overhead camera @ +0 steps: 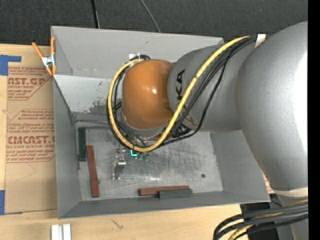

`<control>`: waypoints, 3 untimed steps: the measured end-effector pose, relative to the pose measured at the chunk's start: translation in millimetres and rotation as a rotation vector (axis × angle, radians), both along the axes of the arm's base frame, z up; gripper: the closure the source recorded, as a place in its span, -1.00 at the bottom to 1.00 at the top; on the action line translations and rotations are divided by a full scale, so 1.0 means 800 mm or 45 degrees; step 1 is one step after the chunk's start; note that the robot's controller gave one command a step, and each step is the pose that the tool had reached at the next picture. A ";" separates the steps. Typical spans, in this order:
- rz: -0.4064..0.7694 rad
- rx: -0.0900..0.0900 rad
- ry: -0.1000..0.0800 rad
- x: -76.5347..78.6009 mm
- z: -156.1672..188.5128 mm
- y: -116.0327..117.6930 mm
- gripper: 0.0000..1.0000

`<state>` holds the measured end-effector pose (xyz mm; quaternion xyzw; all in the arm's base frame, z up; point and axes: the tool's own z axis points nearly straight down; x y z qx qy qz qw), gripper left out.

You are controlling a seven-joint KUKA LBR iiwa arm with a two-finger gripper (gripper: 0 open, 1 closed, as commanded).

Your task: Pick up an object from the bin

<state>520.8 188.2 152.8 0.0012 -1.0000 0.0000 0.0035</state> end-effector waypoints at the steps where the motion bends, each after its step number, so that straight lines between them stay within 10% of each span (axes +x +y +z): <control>1: -0.002 0.002 -0.009 0.003 0.005 -0.001 -1.00; 3: 0.422 0.002 -0.011 -0.043 -0.059 -0.113 -1.00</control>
Offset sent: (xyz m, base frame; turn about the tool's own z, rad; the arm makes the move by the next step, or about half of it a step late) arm -0.0251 -0.0707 -0.0120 -0.2653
